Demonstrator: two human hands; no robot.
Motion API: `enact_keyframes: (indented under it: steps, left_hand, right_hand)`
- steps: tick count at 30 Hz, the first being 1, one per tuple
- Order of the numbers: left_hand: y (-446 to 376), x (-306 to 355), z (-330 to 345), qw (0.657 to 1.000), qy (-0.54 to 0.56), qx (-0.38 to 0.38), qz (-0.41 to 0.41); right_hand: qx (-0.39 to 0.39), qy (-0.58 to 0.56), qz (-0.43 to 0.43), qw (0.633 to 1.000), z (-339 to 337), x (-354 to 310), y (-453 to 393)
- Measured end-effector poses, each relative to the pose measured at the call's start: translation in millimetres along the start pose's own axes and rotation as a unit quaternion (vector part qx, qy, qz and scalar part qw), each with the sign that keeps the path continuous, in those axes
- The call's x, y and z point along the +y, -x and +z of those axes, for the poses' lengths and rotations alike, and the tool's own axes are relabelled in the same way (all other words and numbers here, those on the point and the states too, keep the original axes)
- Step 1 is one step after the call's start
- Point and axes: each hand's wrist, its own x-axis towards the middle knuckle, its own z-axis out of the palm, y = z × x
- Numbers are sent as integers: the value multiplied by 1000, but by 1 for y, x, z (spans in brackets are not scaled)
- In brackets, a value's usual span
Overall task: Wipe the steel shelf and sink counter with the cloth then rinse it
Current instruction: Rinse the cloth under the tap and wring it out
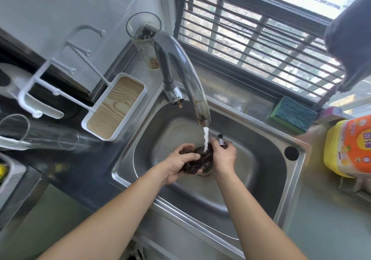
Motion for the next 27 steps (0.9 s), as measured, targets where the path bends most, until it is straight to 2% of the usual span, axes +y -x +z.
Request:
enact_keyframes:
  steps: [3,6,8,11,13,15,18,22,25,27]
  left_hand:
    - [-9,3,6,994,30,97,27]
    - [-14,5,14,986,26,162,3]
    - [-15,3,18,984,-28,178,0]
    - [-10,-4,22,978,-134,157,31]
    - [-3,-8,21,973,-199,103,52]
    - [0,-11,18,974,-215,49,55]
    - [-5,-6,17,981,-177,62,46]
    - [-18,7,19,982,-30,184,35]
    - [-15,5,16,986,65,153,11]
    - [-16,0,22,991,55,121,22]
  right_hand:
    - [16,-6,-1,1000,0,12,17]
    - [1,50,-87,995,13,25,46]
    - [7,54,-142,988,21,29,63]
    - [33,68,-151,986,21,22,58]
    - [43,84,-113,989,16,10,41]
    - [42,61,-69,995,8,0,22]
    - [-10,46,-83,995,6,-3,18]
    - [-131,-3,-129,983,24,4,51]
    - [-106,-8,-184,977,33,12,64]
    - [-52,12,-194,979,32,15,60]
